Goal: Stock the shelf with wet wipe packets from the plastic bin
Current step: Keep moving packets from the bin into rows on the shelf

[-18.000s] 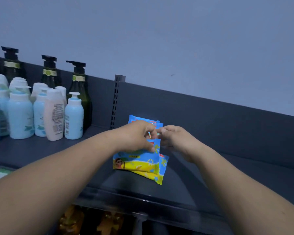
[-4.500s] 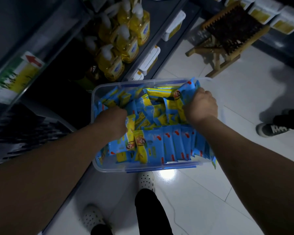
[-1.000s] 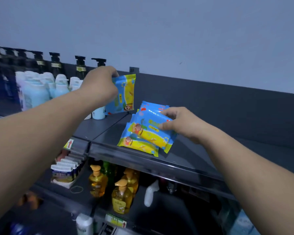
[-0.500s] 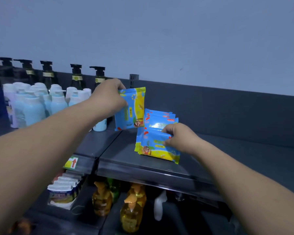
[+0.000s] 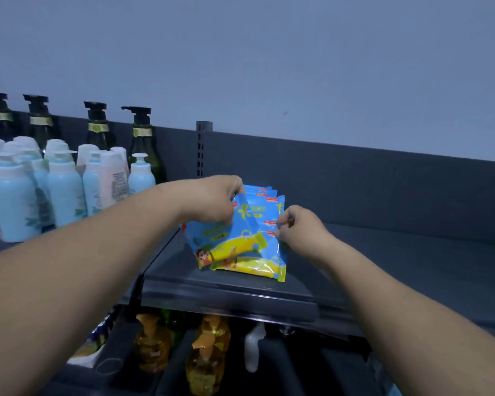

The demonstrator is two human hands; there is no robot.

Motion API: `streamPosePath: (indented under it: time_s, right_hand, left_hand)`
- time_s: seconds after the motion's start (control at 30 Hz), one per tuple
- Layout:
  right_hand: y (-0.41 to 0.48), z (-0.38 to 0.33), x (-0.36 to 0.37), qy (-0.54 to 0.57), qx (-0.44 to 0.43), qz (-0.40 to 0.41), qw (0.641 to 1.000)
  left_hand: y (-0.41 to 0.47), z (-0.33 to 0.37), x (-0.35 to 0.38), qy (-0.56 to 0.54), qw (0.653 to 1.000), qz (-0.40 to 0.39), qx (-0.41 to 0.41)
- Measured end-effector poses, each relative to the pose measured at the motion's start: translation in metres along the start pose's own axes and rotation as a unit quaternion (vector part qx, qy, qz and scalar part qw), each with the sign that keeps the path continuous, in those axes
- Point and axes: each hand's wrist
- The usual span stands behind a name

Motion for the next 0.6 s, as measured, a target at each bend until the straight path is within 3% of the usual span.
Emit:
streamPosePath:
  time_s: [0.1,0.23,0.4,0.6]
  right_hand:
    - [-0.002,-0.004,-0.005,0.121,0.046,0.011,0.992]
    - [-0.010,-0.015,-0.011,0.214,0.082,0.009,0.973]
    - [-0.013,-0.011,-0.008,0.200,0.068,0.006,0.977]
    - [-0.015,-0.005,-0.006,0.090,0.039,0.003,0.995]
  left_hand:
    - [0.007,0.010,0.017,0.052,0.998,-0.009,0.015]
    - [0.019,0.017,0.041,-0.007,0.999,-0.024,0.030]
    - [0.024,0.004,0.056,0.056,0.998,0.028,0.030]
    - [0.024,-0.001,0.061,0.073,0.996,0.048,0.032]
Point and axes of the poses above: each hand's wrist, its own y-axis towards the middle knuckle, its own x-axis out of the palm, z = x × y, and after that the axes turned 9 degrees about -x, right-handed
